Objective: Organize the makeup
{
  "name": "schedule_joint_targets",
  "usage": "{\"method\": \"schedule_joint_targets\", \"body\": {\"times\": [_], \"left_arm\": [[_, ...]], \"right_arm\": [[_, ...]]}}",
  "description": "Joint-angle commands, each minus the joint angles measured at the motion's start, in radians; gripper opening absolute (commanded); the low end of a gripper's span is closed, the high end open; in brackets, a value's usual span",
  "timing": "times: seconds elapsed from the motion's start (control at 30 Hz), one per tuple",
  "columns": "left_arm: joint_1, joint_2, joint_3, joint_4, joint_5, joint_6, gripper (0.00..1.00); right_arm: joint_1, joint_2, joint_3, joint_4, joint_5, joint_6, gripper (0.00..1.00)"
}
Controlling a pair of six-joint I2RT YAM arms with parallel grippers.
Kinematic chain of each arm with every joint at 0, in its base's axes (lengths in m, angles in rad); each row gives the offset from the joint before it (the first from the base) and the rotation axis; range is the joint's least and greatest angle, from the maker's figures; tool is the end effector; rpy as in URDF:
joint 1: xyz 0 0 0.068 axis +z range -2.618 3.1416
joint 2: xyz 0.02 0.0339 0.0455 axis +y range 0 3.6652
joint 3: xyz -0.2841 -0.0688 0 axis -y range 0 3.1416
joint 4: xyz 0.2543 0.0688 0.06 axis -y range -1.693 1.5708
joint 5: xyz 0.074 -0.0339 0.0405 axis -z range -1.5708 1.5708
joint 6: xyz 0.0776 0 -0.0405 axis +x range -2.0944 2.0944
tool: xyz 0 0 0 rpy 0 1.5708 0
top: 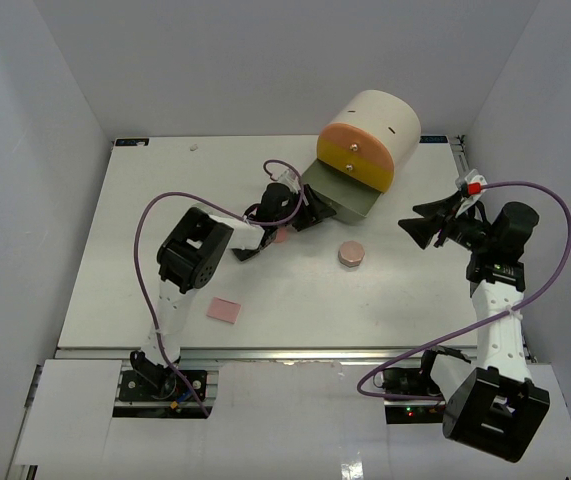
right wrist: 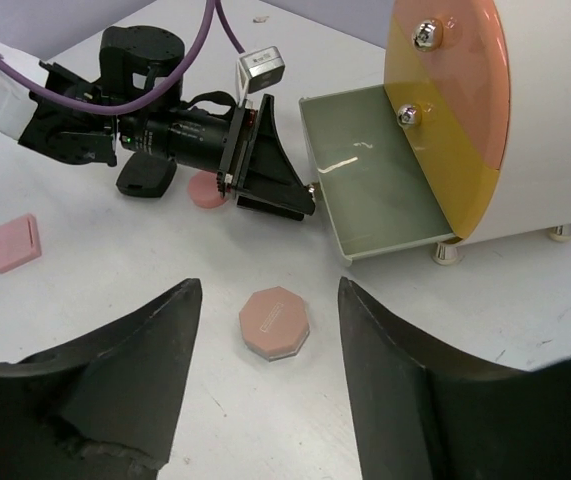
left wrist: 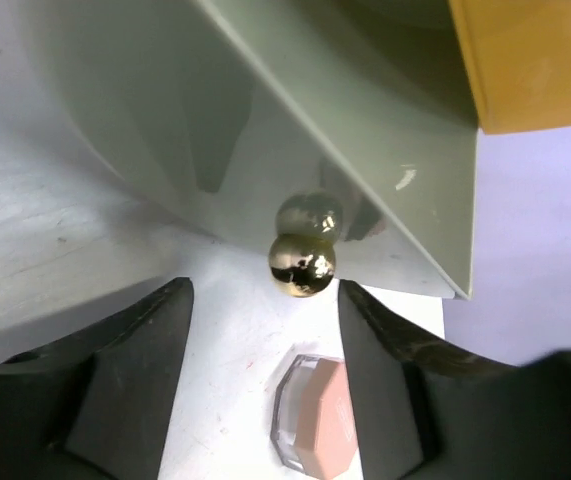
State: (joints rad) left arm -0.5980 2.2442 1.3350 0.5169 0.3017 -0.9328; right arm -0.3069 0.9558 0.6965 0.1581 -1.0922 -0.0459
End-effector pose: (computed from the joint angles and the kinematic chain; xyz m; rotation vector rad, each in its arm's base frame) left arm 0.4313 -0.3217 0.1152 -0.1442 2.1778 -1.2436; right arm 0.2367 -0.0027 0.3273 -0.6013 1.5424 0.6381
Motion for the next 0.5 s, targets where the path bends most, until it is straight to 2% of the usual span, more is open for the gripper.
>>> {"method": "schedule_joint_targets", "body": {"times": [0.0,0.13,0.27,0.37,0.47], "left_arm": [[0.014,-0.175,-0.052,-0.013,0.002,0.092,0.81],[0.037,-0.313,-0.133,-0.051,0.000,0.192,0.83],[0.077,-0.471,-0.215,-0.110,-0.002,0.266,0.84],[0.129,-0.632,-0.336,-0.188,0.004,0.355,0.84],[0.179,-0.794,-0.425,-0.259,0.019,0.440,0.89]], "right_arm": [[0.011,0.022,-0.008,0.002,-0.059,-0.035,0.79],[0.058,0.057,0.018,-0.096,-0.037,-0.125,0.88],[0.137,0.107,0.069,-0.218,0.003,-0.212,0.90],[0.235,0.182,0.111,-0.367,0.131,-0.338,0.92],[0.363,0.226,0.123,-0.413,0.303,-0.388,0.98]]}}
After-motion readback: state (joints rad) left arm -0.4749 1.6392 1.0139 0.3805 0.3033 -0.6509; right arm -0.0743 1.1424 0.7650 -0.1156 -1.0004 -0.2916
